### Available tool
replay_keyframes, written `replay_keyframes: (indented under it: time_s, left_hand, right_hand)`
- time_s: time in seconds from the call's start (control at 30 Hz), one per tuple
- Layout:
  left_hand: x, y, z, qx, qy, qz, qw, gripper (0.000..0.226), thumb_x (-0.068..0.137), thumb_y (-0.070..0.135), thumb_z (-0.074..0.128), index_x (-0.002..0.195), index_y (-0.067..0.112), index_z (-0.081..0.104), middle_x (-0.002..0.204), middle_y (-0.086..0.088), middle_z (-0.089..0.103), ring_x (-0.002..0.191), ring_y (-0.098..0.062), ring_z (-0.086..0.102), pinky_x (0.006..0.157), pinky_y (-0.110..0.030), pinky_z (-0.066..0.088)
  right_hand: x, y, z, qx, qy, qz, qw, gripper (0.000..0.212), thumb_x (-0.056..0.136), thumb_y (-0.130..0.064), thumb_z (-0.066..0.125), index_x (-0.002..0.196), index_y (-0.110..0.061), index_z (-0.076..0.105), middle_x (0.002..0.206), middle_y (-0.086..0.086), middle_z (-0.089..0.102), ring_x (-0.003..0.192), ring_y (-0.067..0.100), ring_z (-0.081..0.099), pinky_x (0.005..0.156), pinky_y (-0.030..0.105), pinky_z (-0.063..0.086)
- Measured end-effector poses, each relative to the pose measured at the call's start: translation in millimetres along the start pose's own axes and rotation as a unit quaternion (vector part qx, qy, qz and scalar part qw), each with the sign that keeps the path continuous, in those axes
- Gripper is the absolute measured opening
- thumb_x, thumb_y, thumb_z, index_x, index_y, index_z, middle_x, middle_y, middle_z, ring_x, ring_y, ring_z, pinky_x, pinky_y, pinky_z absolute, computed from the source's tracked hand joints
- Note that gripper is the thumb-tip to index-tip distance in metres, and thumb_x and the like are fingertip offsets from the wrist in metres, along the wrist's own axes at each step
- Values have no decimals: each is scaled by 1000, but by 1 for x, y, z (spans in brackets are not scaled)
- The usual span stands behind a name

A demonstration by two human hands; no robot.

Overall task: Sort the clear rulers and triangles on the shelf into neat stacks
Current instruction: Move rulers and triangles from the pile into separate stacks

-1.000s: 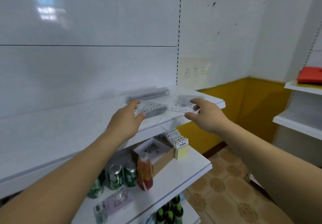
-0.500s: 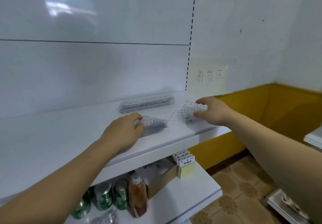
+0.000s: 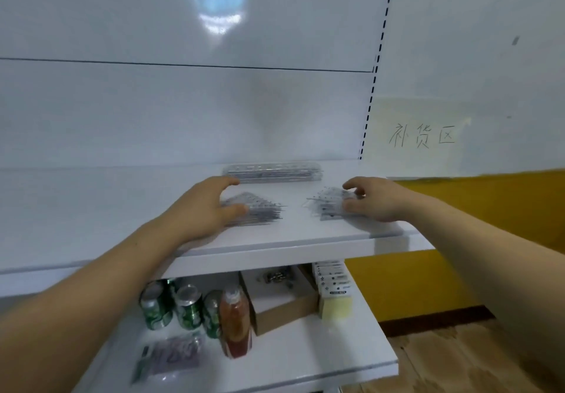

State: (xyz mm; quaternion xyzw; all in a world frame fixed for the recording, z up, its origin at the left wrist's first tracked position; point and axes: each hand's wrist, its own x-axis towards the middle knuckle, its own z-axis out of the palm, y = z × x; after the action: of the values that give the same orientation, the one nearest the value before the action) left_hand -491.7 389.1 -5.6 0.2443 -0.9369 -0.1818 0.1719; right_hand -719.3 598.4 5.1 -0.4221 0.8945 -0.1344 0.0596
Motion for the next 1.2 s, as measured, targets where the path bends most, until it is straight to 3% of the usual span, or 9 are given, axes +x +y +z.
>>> replay_keyframes:
  time_s: [0.13, 0.3, 0.4, 0.5, 0.6, 0.77, 0.9, 1.0, 1.2]
  left_hand:
    - [-1, 54, 10, 28, 64, 62, 996, 56, 89, 40, 59, 138, 20, 43, 145, 0, 40, 133, -17, 36, 108, -28, 26]
    - [20, 126, 62, 57, -10, 91, 994, 70, 86, 44, 61, 145, 23, 30, 153, -2, 27, 139, -22, 24, 112, -38, 25]
    - [35, 138, 87, 86, -57, 19, 994, 81, 84, 53, 58, 148, 24, 19, 156, -12, 15, 140, -32, 21, 110, -45, 28]
    - [42, 135, 97, 87, -61, 2, 994, 68, 86, 50, 54, 141, 19, 29, 135, -13, 43, 120, -31, 42, 95, -41, 41]
    - [42, 130, 100, 69, -34, 34, 996, 53, 90, 36, 54, 137, 18, 37, 123, -11, 52, 110, -28, 48, 86, -35, 41]
    - [36, 130, 101, 14, 6, 36, 999, 49, 92, 26, 56, 138, 22, 42, 126, -9, 53, 114, -26, 51, 88, -29, 38]
    - [32, 132, 100, -23, 25, -5, 999, 48, 86, 29, 64, 131, 26, 49, 124, -4, 56, 108, -22, 53, 83, -28, 39]
    - [32, 135, 99, -51, 25, -31, 998, 54, 83, 36, 67, 133, 28, 47, 121, -2, 56, 96, -17, 53, 79, -27, 41]
    - [29, 136, 102, -62, 24, -54, 996, 56, 88, 38, 62, 139, 26, 43, 134, -6, 53, 115, -18, 52, 86, -23, 36]
  right_hand:
    - [-5, 14, -4, 7, -11, -22, 1000, 70, 87, -48, 60, 146, -26, 29, 140, 3, 49, 122, 21, 49, 96, 29, 36]
    - [-15, 36, -2, 38, -27, 6, 999, 91, 78, -50, 70, 149, -25, 20, 144, 2, 43, 123, 20, 47, 102, 33, 36]
    - [-21, 47, 1, 60, 2, 4, 998, 83, 79, -47, 70, 147, -24, 29, 137, 2, 49, 114, 15, 50, 93, 25, 38]
    - [-23, 54, 4, 69, 34, -4, 997, 62, 83, -43, 67, 137, -24, 44, 126, -1, 57, 99, 10, 50, 86, 23, 39]
    - [-18, 61, 5, 54, 57, -22, 997, 42, 87, -40, 63, 125, -22, 56, 118, -3, 61, 93, 9, 50, 79, 23, 37]
    - [-13, 73, 2, 76, 34, -54, 995, 52, 84, -44, 65, 130, -22, 54, 114, -7, 57, 99, 8, 51, 83, 22, 37]
    - [-9, 80, 0, 93, 37, -94, 991, 37, 86, -43, 64, 117, -24, 63, 102, -10, 62, 95, 11, 58, 75, 23, 41]
    - [-6, 87, -3, 97, 14, -112, 989, 46, 86, -47, 61, 127, -27, 56, 114, -14, 58, 98, 5, 55, 83, 22, 41]
    - [-3, 93, 1, 133, 29, -131, 982, 41, 92, -43, 54, 128, -24, 58, 122, -8, 60, 98, 6, 51, 82, 21, 36]
